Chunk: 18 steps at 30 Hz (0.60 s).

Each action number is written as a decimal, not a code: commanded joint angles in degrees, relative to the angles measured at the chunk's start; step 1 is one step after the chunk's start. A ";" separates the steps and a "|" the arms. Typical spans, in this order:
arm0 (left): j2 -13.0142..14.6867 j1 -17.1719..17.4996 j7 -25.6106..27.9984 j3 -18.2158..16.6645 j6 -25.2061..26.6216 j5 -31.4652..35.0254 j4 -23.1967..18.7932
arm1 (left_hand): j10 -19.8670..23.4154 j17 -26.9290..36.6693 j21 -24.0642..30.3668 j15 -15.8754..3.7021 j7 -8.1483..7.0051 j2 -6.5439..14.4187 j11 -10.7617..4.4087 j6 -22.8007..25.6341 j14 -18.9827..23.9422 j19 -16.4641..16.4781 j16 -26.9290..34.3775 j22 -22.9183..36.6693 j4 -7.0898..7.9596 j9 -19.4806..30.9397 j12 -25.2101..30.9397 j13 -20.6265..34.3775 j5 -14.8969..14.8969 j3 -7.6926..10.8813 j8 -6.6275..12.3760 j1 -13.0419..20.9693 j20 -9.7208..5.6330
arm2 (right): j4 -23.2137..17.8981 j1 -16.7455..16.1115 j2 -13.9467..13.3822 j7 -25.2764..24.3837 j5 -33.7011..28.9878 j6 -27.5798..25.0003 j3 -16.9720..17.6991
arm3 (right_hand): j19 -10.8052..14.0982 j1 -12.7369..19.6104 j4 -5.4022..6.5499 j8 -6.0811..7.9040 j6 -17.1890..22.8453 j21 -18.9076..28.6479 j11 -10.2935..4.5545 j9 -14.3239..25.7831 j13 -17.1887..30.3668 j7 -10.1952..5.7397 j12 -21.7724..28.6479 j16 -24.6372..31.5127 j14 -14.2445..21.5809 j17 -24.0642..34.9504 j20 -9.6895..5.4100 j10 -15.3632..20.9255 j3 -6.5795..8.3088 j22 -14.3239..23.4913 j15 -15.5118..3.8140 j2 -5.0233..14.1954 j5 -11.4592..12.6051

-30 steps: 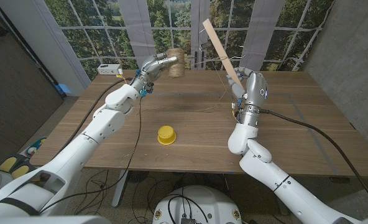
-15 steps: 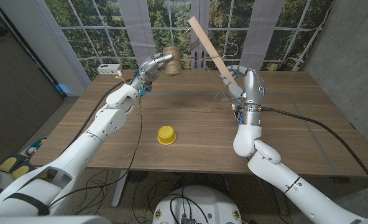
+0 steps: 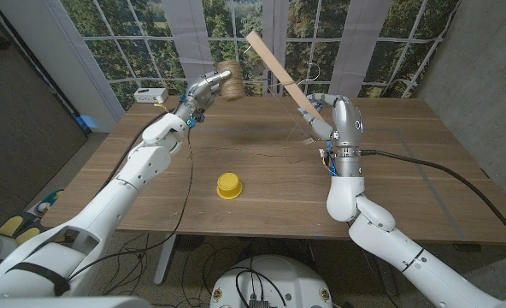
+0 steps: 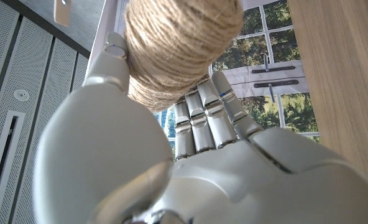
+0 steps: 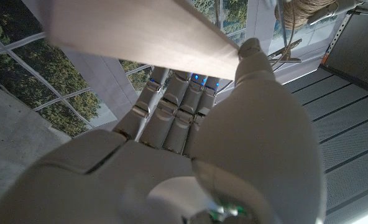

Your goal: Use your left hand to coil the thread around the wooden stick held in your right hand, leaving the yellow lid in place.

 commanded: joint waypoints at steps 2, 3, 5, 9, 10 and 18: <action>0.25 -2.21 -0.27 0.05 3.14 -1.18 0.71 | 11.04 0.11 -0.01 -9.21 -7.22 14.38 -10.58 9.57 -4.26 -0.36 -0.29 0.05 5.77 10.35 -0.04 18.40 0.52 6.49 6.26 7.23 -0.09 | -2.67 -2.34 -2.21 0.99 -4.57 0.80 -0.42 | -0.18 10.83 0.35 -0.17 2.30 0.45 -0.72 0.19 0.15 -2.24 0.21 -0.16 -0.45 0.29 -7.85 0.23 -0.14 0.18 -1.58 11.15 0.21; 0.09 -2.59 -0.84 0.22 3.09 -1.19 1.20 | 11.05 0.18 -0.03 -9.18 -7.28 14.36 -10.62 9.57 -4.23 -0.40 -0.26 0.05 5.71 10.32 -0.10 18.34 0.51 6.51 6.27 7.26 -0.11 | -2.77 -2.37 -2.26 1.02 -4.93 0.89 -0.54 | -0.19 10.83 0.36 -0.17 2.33 0.46 -0.67 0.17 0.17 -2.37 0.19 -0.18 -0.44 0.29 -7.86 0.20 -0.15 0.18 -1.59 11.16 0.22; -0.02 -3.01 -0.71 0.48 3.80 -1.25 1.16 | 11.04 0.20 -0.03 -9.06 -7.07 14.39 -10.55 9.56 -4.41 -0.42 -0.38 0.05 5.74 10.25 -0.09 18.43 0.50 6.57 6.27 7.13 -0.06 | -3.01 -2.39 -2.51 1.28 -5.94 0.84 -0.82 | -0.20 10.84 0.39 -0.19 2.30 0.51 -0.78 0.20 0.08 -2.33 0.14 -0.23 -0.39 0.31 -7.92 0.32 -0.18 0.17 -1.60 11.19 0.24; 0.20 -4.03 -0.92 1.16 4.93 -0.71 0.89 | 11.01 0.20 -0.04 -9.04 -7.04 14.31 -10.55 9.46 -4.29 -0.45 -0.42 0.06 5.69 10.34 -0.16 18.45 0.48 6.67 6.35 7.03 -0.02 | -3.48 -2.44 -2.97 2.08 -7.58 0.52 -1.27 | -0.24 10.91 0.36 -0.16 2.36 0.58 -0.85 0.27 0.12 -2.34 0.06 -0.29 -0.31 0.35 -7.98 0.24 -0.21 0.16 -1.66 11.19 0.26; 0.20 -4.35 -0.89 1.34 5.03 -0.41 0.92 | 11.02 0.22 -0.04 -8.97 -7.06 14.36 -10.51 9.51 -4.33 -0.45 -0.45 0.06 5.71 10.32 -0.18 18.44 0.48 6.72 6.38 6.98 0.02 | -3.61 -2.47 -3.07 2.26 -8.18 0.25 -1.41 | -0.28 10.88 0.40 -0.18 2.39 0.59 -0.88 0.24 0.07 -2.47 0.02 -0.33 -0.30 0.35 -7.98 0.28 -0.23 0.16 -1.61 11.21 0.26; 0.58 -7.39 -1.73 2.28 7.07 0.45 -0.14 | 11.04 0.32 -0.04 -8.95 -7.00 14.37 -10.52 9.45 -4.30 -0.48 -0.50 0.06 5.63 10.25 -0.25 18.48 0.46 6.89 6.42 6.87 0.06 | -3.96 -2.47 -3.53 3.72 -11.94 -2.11 -2.49 | -0.38 10.84 0.51 -0.50 2.13 0.79 -1.32 0.01 0.18 -3.53 -0.19 -0.61 -0.23 0.43 -8.05 0.19 -0.44 0.13 -1.62 11.16 0.31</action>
